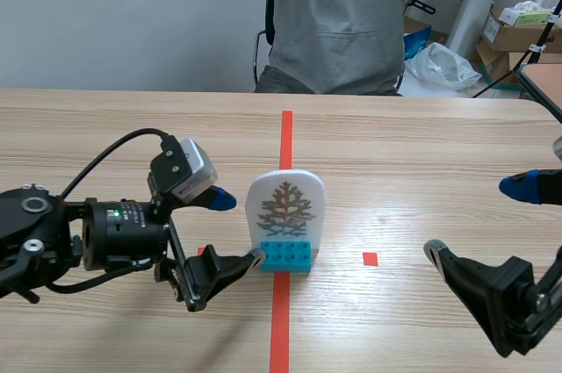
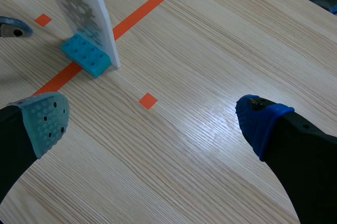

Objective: Do the leaf sorting experiment

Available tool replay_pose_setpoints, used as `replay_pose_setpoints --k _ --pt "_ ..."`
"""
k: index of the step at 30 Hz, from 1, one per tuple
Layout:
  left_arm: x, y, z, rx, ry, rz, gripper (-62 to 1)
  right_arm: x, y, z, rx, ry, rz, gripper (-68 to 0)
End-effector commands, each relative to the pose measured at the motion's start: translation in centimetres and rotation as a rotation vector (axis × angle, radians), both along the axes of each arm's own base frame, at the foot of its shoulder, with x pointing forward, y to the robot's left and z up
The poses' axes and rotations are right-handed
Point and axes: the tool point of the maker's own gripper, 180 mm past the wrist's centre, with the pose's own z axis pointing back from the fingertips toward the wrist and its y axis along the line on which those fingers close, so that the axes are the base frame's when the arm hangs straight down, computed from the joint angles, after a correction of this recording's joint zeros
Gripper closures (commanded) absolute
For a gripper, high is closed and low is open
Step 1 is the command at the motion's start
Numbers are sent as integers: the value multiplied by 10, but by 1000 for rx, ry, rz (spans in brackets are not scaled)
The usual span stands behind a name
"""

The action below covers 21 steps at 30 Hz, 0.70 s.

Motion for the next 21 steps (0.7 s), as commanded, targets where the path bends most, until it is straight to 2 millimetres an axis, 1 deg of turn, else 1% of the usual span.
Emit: replay_pose_setpoints --k 1,7,10,13,20,21 --pt "10 -8 12 -45 -24 7 -520 5 -2 7 8 -27 -6 -679" --pt "19 -23 5 -55 -21 16 -520 5 -2 7 10 -27 -8 -679" --pt "21 -30 2 -62 -21 7 -520 5 -2 7 10 -28 -7 -679" --pt "19 -38 -6 -34 -27 -15 -520 5 -2 8 10 -28 -7 -679" --pt "20 -58 -17 -28 -35 -26 -520 6 -2 9 10 -33 -7 -679" --pt "20 -60 -18 -25 -42 -23 -505 6 -2 9 10 -33 -7 -679"
